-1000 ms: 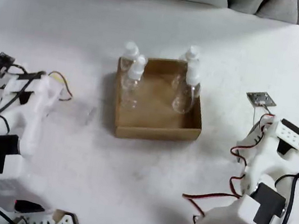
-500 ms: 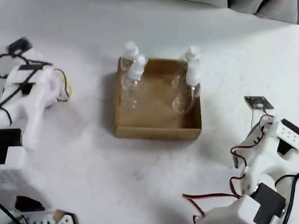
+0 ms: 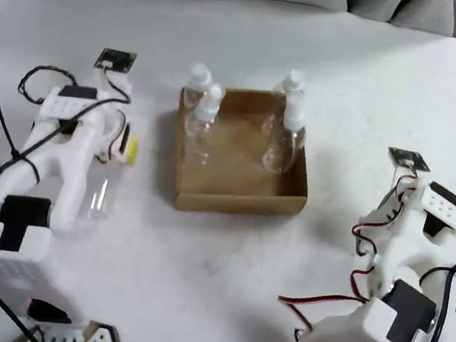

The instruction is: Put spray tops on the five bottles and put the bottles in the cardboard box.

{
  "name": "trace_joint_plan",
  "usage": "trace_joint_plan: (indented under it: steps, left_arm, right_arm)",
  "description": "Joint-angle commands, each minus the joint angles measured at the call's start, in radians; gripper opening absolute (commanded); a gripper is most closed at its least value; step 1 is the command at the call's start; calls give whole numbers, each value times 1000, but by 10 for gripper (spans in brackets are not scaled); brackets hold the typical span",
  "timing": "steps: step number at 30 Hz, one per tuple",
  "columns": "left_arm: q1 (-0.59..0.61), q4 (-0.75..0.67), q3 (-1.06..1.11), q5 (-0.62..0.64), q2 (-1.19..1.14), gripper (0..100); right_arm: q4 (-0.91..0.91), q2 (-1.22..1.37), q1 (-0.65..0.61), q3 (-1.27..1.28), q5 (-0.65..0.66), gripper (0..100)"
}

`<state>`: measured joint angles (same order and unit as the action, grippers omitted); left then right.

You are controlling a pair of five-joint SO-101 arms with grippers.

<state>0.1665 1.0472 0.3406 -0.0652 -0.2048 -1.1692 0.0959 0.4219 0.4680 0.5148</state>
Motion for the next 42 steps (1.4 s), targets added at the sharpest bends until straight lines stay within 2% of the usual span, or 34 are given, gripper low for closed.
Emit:
trace_joint_plan:
  steps: [1,6,15,18,25,30,32,42]
  left_arm:
    - [7,-17,-48,-15,2,100]
    - [33,-18,-46,-15,1,220]
    - [36,77,-49,-25,10,326]
    - [79,80,-58,-18,10,364]
    - [87,80,-78,-15,1,347]
    - [64,52,-75,-21,-1,190]
    - [54,48,-74,-23,-2,166]
    - [61,118,-120,-25,-59,308]
  right_arm:
    - [-21,-54,10,-35,-46,215]
    - [-21,-64,-5,-35,-133,215]
    - [-21,-64,-42,-35,-204,215]
    - [-21,-62,-51,-35,-213,215]
    - [-15,-54,-50,-35,-213,215]
    - [-15,-58,-48,-35,-207,215]
    - [-15,-61,-45,-35,-206,215]
    - [-22,-87,-44,-40,-204,215]
